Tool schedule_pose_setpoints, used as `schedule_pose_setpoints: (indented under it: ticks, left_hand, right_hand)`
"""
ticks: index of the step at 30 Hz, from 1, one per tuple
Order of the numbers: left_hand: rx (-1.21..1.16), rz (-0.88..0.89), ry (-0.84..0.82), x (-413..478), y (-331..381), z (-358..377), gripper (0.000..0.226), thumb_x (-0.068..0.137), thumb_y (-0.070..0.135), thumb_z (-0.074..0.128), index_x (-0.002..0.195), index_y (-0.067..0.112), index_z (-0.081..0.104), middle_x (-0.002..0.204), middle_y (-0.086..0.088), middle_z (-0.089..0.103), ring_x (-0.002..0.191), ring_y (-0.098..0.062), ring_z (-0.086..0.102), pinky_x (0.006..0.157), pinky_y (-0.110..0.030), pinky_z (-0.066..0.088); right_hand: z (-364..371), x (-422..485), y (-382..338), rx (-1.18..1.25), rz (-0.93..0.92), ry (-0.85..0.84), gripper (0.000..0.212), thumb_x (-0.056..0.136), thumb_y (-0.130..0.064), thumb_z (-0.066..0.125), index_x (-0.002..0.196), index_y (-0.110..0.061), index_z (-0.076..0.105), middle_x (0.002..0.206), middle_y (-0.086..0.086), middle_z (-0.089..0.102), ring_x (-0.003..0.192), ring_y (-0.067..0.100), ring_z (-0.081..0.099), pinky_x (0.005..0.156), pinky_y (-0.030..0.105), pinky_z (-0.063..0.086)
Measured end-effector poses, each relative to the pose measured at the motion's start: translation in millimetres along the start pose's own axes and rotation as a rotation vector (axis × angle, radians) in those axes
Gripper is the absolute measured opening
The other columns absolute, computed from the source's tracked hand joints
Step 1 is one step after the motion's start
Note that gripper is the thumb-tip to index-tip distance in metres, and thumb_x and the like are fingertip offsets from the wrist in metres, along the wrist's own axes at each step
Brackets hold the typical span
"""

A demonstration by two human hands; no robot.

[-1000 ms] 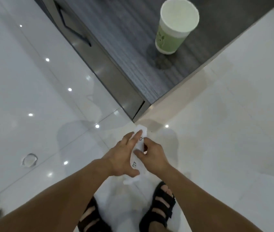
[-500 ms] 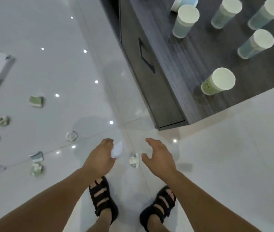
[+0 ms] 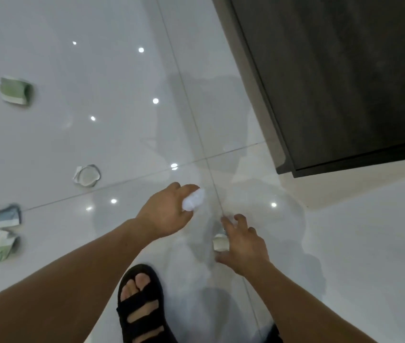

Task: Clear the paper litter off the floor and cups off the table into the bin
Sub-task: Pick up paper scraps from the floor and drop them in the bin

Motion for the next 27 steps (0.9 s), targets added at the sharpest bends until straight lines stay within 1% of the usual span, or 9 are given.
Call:
schedule_pose_setpoints:
  ticks: [4,6,8,11,13,15,20,24,27]
  left_hand:
    - [0.105,-0.01,-0.073,12,-7,9,0.04,0.082,0.038,0.062,0.12,0.025,0.056,0.101,0.002,0.049,0.088,-0.019,0.056,0.075,-0.03,0.047]
    - [0.142,-0.025,-0.066,10,-5,2,0.033,0.082,0.039,0.061,0.108,0.02,0.059,0.102,0.001,0.048,0.086,-0.018,0.055,0.073,-0.03,0.048]
    - [0.139,-0.029,-0.025,-1,3,-12,0.029,0.083,0.037,0.061,0.103,0.015,0.06,0.11,0.002,0.048,0.093,-0.018,0.054,0.075,-0.029,0.047]
    - [0.104,-0.024,0.03,-31,31,-48,0.028,0.086,0.029,0.061,0.106,0.009,0.059,0.118,0.001,0.049,0.103,-0.021,0.054,0.082,-0.031,0.046]
    - [0.049,-0.036,0.053,-63,61,-80,0.015,0.089,0.027,0.057,0.089,0.012,0.055,0.102,-0.003,0.055,0.089,-0.024,0.057,0.071,-0.031,0.044]
    - [0.035,-0.039,0.065,-103,94,-119,0.018,0.09,0.024,0.055,0.078,0.014,0.046,0.089,-0.005,0.054,0.078,-0.023,0.056,0.064,-0.029,0.038]
    - [-0.058,-0.075,0.194,-221,165,-233,0.016,0.087,0.022,0.058,0.081,0.014,0.045,0.086,-0.003,0.053,0.078,-0.023,0.056,0.063,-0.03,0.036]
    - [-0.104,-0.17,0.29,-319,195,-314,0.013,0.084,0.022,0.06,0.085,0.015,0.049,0.084,0.003,0.051,0.074,-0.016,0.051,0.056,-0.024,0.03]
    - [-0.147,-0.259,0.374,-392,206,-362,0.012,0.084,0.024,0.059,0.089,0.015,0.052,0.087,0.002,0.054,0.079,-0.018,0.056,0.065,-0.028,0.042]
  right_hand:
    - [20,10,2,-0.034,-0.065,0.029,0.068,0.084,-0.042,0.064,0.142,-0.026,0.032,0.145,0.004,0.023,0.104,0.029,0.05,0.081,0.036,0.052]
    - [13,9,-2,0.013,-0.022,0.022,0.067,0.084,-0.035,0.064,0.141,-0.023,0.031,0.14,0.005,0.024,0.106,0.029,0.049,0.083,0.036,0.052]
    - [-9,-1,-7,0.072,0.02,0.049,0.071,0.08,-0.031,0.066,0.14,-0.023,0.029,0.135,0.005,0.024,0.104,0.026,0.048,0.082,0.034,0.051]
    - [-64,-34,-21,0.159,0.009,0.103,0.077,0.072,-0.028,0.071,0.138,-0.026,0.029,0.131,0.002,0.024,0.104,0.023,0.046,0.082,0.031,0.05]
    - [-111,-71,-35,0.174,-0.025,0.128,0.079,0.072,-0.029,0.07,0.139,-0.027,0.028,0.131,0.002,0.024,0.105,0.022,0.046,0.082,0.03,0.048]
    - [-161,-115,-52,0.157,-0.052,0.137,0.081,0.072,-0.03,0.07,0.14,-0.026,0.028,0.131,0.002,0.025,0.104,0.022,0.047,0.082,0.03,0.048]
    - [-294,-236,-110,0.131,-0.084,0.168,0.084,0.072,-0.032,0.073,0.142,-0.024,0.029,0.129,0.001,0.027,0.103,0.022,0.048,0.077,0.026,0.042]
    - [-381,-325,-168,0.114,-0.172,0.191,0.081,0.07,-0.032,0.073,0.14,-0.024,0.032,0.124,-0.001,0.028,0.09,0.018,0.046,0.074,0.026,0.041]
    - [-429,-385,-212,0.056,-0.278,0.233,0.08,0.07,-0.035,0.073,0.139,-0.024,0.034,0.126,-0.001,0.031,0.094,0.018,0.047,0.076,0.027,0.044]
Point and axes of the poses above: each hand's wrist, its own x-axis towards the middle knuckle, its own z-axis out of the palm, y = z × x, the point moved 1 cm from there along x, towards the middle knuckle
